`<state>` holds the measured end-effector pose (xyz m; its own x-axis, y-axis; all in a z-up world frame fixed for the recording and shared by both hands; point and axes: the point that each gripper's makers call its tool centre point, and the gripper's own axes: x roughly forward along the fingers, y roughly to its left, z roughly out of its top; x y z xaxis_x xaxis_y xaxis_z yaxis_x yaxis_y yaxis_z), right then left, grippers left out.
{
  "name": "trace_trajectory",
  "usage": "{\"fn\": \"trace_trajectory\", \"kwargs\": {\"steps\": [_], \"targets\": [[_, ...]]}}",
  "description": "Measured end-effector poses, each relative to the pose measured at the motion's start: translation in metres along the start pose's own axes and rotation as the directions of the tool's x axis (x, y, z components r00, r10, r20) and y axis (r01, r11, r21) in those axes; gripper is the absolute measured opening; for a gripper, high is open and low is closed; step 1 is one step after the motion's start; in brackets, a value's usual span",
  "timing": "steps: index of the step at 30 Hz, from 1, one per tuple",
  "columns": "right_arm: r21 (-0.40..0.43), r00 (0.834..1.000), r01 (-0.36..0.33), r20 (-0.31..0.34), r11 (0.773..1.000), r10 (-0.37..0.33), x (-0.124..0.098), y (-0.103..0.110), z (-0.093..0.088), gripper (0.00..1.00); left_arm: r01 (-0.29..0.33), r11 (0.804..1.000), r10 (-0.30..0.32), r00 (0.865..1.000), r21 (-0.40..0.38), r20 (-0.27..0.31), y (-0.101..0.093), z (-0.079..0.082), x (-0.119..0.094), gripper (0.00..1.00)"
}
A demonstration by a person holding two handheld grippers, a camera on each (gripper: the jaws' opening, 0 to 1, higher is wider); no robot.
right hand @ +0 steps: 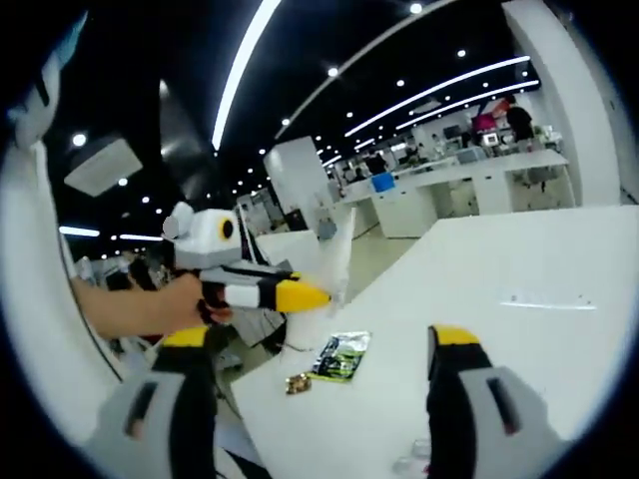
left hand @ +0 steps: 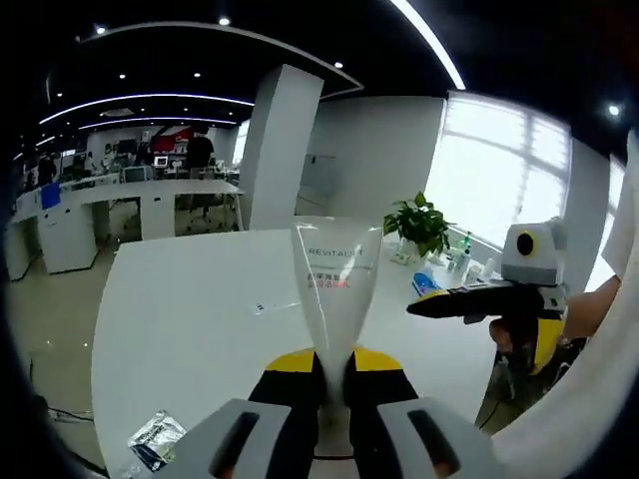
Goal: Arrange the skincare products in the storage area until every visible bottle or jar stands upright without overlapping.
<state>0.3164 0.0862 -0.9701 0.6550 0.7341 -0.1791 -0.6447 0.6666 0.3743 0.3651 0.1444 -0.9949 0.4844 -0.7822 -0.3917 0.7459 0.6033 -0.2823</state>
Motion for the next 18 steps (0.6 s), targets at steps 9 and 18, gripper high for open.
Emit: {"fn": "trace_trajectory", "kwargs": {"steps": [9,18], "targets": [[0.079,0.999,-0.031,0.046,0.996,0.028,0.002,0.009,0.005,0.86,0.000,1.000,0.002,0.998,-0.023,0.057,-0.016,-0.010,-0.019,0.07],[0.179,0.994,-0.099,0.065,0.979,0.088,0.013,0.026,0.006,0.79,-0.027,0.998,0.033,0.993,-0.052,0.116,-0.020,-0.010,-0.037,0.07]]}}
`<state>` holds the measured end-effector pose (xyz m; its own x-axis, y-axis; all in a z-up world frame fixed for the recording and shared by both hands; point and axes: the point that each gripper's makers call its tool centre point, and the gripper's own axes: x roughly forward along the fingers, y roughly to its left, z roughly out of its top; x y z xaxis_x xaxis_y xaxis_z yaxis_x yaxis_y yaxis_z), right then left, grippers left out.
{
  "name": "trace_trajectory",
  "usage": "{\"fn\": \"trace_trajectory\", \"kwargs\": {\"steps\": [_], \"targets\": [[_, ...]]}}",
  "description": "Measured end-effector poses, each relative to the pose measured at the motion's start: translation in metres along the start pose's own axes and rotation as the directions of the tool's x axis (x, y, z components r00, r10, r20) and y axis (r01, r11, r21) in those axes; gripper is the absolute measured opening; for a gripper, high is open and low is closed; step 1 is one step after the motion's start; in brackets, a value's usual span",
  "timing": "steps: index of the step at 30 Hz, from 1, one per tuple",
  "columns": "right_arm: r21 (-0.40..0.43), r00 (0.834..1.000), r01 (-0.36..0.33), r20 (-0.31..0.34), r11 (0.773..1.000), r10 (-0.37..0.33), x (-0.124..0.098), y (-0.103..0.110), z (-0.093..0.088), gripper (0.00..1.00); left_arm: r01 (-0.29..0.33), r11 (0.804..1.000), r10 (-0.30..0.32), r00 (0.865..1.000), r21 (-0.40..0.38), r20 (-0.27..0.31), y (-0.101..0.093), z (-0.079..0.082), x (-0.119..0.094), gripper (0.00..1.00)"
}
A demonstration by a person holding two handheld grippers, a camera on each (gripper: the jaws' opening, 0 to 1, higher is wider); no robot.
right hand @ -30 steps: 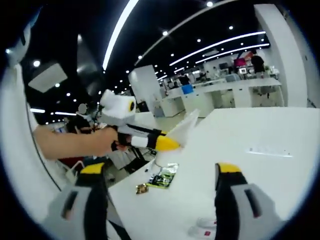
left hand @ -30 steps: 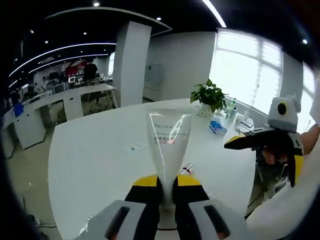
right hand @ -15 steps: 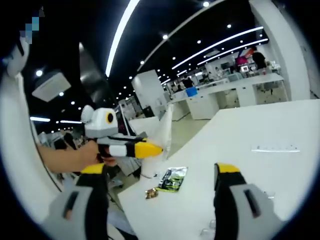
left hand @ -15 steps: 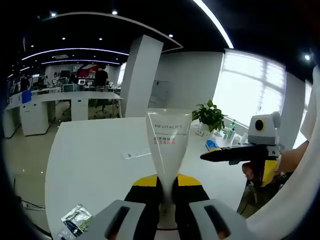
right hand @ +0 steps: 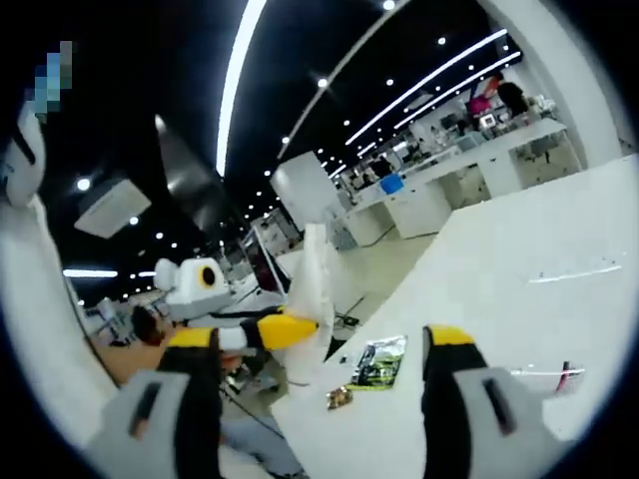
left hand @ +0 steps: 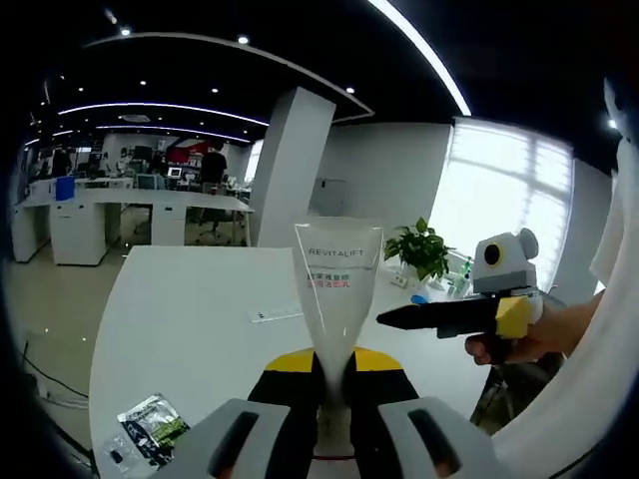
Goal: Arrange the skincare products in the storage area until every visible bottle or jar stands upright without overlapping.
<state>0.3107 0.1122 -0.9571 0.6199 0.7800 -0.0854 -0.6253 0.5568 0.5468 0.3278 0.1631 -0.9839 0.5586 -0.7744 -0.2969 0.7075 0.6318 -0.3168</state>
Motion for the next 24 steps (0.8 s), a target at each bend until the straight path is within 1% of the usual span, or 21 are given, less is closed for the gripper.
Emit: {"fn": "trace_trajectory", "kwargs": {"steps": [6,7,8,10,12,14,16,18,20,21,24], "targets": [[0.059,0.999,-0.031,0.012,0.998,0.030,0.009,0.008,0.001,0.75,-0.015,1.000,0.015,1.000,0.010,0.013,-0.003,-0.007,-0.009,0.08],[0.080,0.999,-0.039,0.014,0.996,0.038,0.013,0.010,0.002,0.74,-0.016,1.000,0.016,1.000,0.013,0.013,-0.006,-0.010,-0.010,0.08],[0.095,0.999,-0.046,0.017,0.994,0.044,0.016,0.012,0.003,0.74,-0.018,1.000,0.018,1.000,0.019,0.006,-0.007,-0.012,-0.011,0.08],[0.102,0.998,-0.061,0.022,0.993,0.059,0.022,0.016,0.005,0.74,-0.023,0.998,0.024,1.000,0.057,-0.015,-0.008,-0.019,-0.011,0.08],[0.110,0.998,-0.064,0.024,0.992,0.062,0.029,0.019,0.006,0.73,-0.015,0.999,0.016,0.999,0.050,-0.029,-0.010,-0.024,-0.009,0.08],[0.136,0.998,-0.068,0.026,0.988,0.065,0.036,0.020,0.003,0.73,-0.006,0.998,0.009,0.999,0.063,-0.037,-0.013,-0.030,-0.007,0.08],[0.158,0.997,-0.081,0.022,0.984,0.078,0.043,0.024,0.001,0.73,-0.009,0.997,0.012,0.999,0.074,-0.051,-0.015,-0.032,-0.006,0.08],[0.154,0.997,-0.077,0.012,0.985,0.076,0.047,0.025,-0.002,0.71,-0.008,0.996,0.012,0.999,0.088,-0.050,-0.018,-0.030,-0.006,0.08],[0.150,0.997,-0.074,0.007,0.986,0.074,0.048,0.025,-0.002,0.66,-0.005,0.995,0.010,0.999,0.096,-0.053,-0.021,-0.029,-0.005,0.08],[0.153,0.997,-0.074,0.002,0.985,0.075,0.049,0.025,-0.003,0.62,-0.004,0.993,0.011,0.998,0.116,-0.055,-0.022,-0.029,-0.004,0.08],[0.158,0.997,-0.059,-0.030,0.986,0.064,0.048,0.021,-0.007,0.45,-0.011,0.985,0.024,0.997,0.174,-0.074,-0.026,-0.030,-0.001,0.08]]}}
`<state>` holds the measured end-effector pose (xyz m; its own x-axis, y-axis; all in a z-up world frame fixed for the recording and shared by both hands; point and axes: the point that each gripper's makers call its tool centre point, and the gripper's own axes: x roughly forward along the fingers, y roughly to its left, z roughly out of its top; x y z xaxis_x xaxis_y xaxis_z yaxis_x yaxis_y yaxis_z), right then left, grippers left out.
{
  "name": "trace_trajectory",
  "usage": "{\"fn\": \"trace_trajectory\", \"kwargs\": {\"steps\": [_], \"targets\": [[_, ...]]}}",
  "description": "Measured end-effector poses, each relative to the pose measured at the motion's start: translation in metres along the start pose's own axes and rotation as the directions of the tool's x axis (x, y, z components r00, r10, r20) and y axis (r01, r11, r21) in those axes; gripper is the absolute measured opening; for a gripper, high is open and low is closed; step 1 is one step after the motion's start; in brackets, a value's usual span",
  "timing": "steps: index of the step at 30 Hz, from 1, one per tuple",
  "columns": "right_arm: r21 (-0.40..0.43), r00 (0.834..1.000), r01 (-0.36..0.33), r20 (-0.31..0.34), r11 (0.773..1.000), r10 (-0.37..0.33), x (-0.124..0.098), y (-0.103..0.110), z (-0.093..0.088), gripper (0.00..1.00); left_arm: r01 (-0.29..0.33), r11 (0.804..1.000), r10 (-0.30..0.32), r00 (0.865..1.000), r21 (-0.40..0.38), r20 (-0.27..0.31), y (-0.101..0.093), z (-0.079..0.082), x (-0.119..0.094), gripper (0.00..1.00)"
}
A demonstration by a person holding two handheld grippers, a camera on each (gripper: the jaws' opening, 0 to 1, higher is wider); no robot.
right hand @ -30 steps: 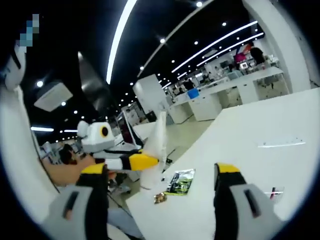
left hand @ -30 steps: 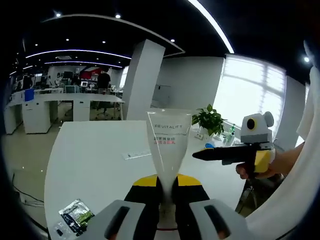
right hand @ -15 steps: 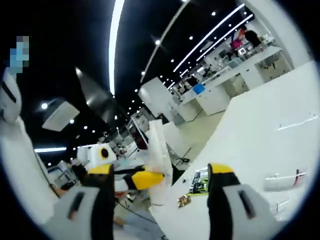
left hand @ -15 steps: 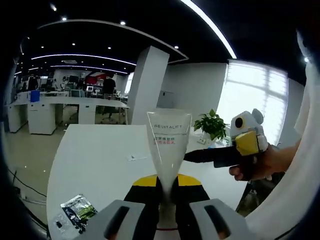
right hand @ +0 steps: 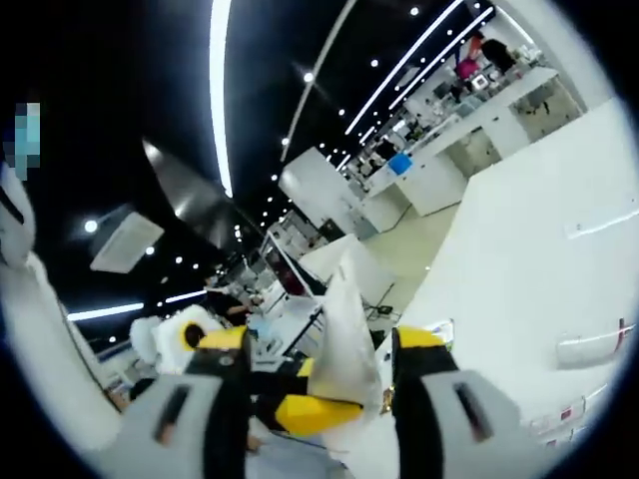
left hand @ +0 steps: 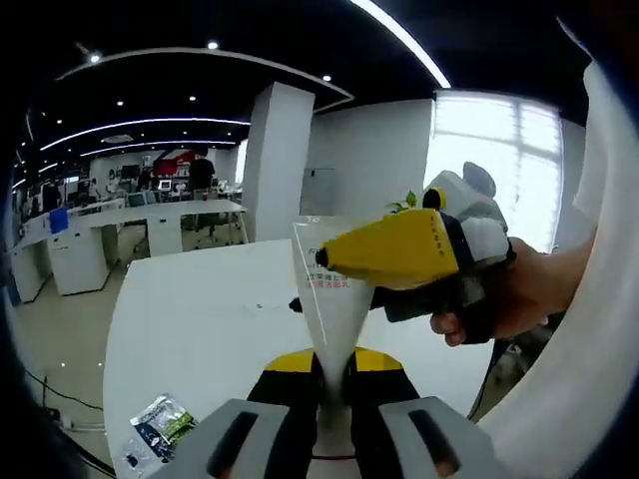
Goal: Arrange the skincare products in the storage area until every visible bottle or jar stands upright without overlapping.
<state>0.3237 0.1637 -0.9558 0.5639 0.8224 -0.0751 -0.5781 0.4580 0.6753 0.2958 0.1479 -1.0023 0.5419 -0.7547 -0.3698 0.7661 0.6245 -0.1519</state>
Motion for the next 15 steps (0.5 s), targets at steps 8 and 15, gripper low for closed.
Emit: {"fn": "trace_trajectory", "kwargs": {"steps": [8,15], "targets": [[0.022,0.998,0.060,-0.038,0.998,-0.059,-0.008,-0.023,-0.004,0.25,-0.035,0.997,0.038,0.998,0.076,-0.047,-0.007,-0.004,0.008,0.08],[0.001,0.990,0.066,-0.122,0.998,-0.065,-0.010,-0.027,-0.021,0.21,-0.056,0.995,0.064,0.993,0.083,-0.099,-0.009,-0.021,0.011,0.10]]}}
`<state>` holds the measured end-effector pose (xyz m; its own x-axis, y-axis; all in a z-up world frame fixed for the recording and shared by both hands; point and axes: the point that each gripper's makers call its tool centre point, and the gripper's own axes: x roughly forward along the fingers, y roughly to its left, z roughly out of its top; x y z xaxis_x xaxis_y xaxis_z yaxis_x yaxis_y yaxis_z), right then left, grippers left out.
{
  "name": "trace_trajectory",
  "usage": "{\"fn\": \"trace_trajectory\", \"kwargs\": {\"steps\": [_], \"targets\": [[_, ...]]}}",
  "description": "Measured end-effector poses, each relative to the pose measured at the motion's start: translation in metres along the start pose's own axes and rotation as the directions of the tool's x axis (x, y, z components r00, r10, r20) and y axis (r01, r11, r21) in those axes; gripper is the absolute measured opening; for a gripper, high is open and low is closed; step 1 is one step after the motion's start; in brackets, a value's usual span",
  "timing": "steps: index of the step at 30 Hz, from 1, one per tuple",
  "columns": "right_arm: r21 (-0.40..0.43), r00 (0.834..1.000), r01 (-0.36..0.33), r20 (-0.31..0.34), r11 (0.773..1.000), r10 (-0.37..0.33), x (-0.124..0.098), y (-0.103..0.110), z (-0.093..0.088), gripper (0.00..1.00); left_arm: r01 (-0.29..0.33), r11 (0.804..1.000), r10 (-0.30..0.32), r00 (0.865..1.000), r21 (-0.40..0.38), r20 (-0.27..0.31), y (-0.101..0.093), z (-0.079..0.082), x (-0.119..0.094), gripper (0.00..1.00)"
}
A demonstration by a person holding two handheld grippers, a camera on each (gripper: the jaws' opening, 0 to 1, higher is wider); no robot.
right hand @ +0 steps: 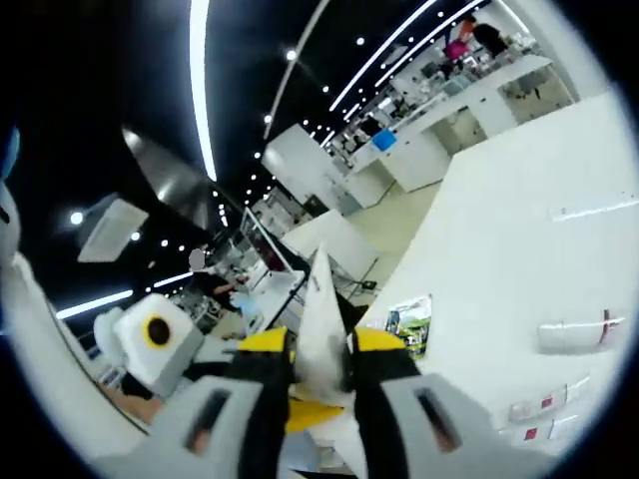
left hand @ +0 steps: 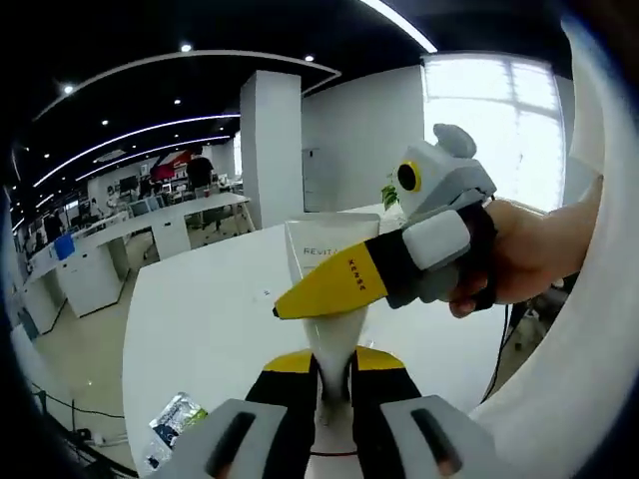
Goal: Arrange the skincare products in the storage area until every visible bottle or jar stands upright without overlapping.
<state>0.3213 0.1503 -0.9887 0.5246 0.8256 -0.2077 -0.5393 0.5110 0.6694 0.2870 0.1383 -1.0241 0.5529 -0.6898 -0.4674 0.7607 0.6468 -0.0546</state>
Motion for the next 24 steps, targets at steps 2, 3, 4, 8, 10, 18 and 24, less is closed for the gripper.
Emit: {"fn": "trace_trajectory", "kwargs": {"steps": [2,3,4,8,10,18,24], "targets": [[-0.035,1.000,0.009,0.000,0.999,-0.009,-0.004,-0.001,-0.004,0.18,0.002,1.000,-0.001,1.000,0.014,-0.007,-0.004,-0.002,0.001,0.11],[-0.049,1.000,0.008,0.001,0.999,-0.008,-0.006,0.000,-0.004,0.17,0.004,1.000,-0.003,1.000,0.023,-0.012,-0.005,-0.003,0.002,0.11],[-0.057,1.000,0.013,0.006,0.998,-0.013,-0.007,-0.001,-0.005,0.16,0.004,1.000,-0.004,1.000,0.025,-0.014,-0.006,-0.003,0.002,0.12],[-0.117,1.000,0.017,0.014,0.993,-0.016,-0.010,0.001,-0.003,0.13,0.009,1.000,-0.008,1.000,0.026,-0.004,-0.007,-0.002,0.002,0.14],[-0.143,1.000,0.016,0.003,0.990,-0.016,-0.009,0.001,-0.003,0.12,0.015,1.000,-0.015,1.000,0.023,-0.001,-0.006,-0.002,0.004,0.16],[-0.238,0.998,-0.013,-0.055,0.971,-0.001,-0.005,0.008,-0.005,0.08,0.038,0.999,-0.038,0.999,0.002,0.037,-0.003,-0.003,-0.003,0.24],[-0.278,0.994,-0.046,-0.105,0.959,0.017,0.003,0.012,-0.011,0.08,0.115,0.990,-0.110,0.992,-0.083,0.059,-0.002,-0.005,-0.007,0.28]]}}
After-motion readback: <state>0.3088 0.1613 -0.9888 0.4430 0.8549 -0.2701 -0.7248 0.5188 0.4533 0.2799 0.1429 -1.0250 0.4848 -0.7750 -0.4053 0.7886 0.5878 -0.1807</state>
